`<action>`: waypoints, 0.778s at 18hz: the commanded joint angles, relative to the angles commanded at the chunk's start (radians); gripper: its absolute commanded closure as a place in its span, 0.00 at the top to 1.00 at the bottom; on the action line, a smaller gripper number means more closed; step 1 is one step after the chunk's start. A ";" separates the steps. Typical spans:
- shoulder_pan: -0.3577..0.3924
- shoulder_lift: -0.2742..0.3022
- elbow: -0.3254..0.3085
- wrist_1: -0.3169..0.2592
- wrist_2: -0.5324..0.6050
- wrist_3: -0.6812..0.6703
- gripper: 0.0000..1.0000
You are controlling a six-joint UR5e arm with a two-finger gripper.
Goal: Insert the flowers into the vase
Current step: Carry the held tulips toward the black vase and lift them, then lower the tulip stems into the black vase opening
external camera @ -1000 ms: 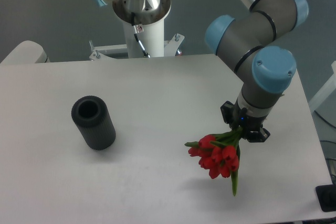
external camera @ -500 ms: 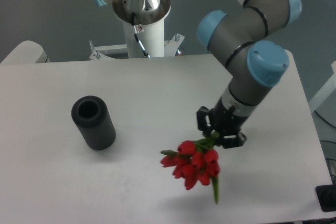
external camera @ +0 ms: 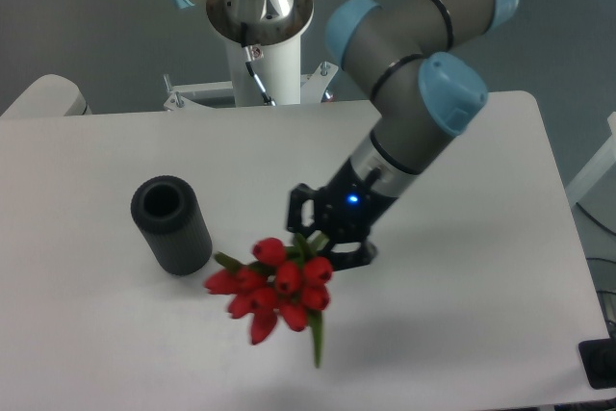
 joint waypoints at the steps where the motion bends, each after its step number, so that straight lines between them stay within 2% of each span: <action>1: -0.006 0.000 0.000 0.002 -0.031 -0.008 0.00; 5: 0.003 0.023 -0.008 0.002 -0.212 -0.009 0.00; 8: 0.017 0.046 -0.038 0.002 -0.342 -0.008 0.01; 11: 0.027 0.072 -0.080 0.012 -0.414 0.003 0.01; 14: 0.041 0.110 -0.165 0.087 -0.477 0.003 0.01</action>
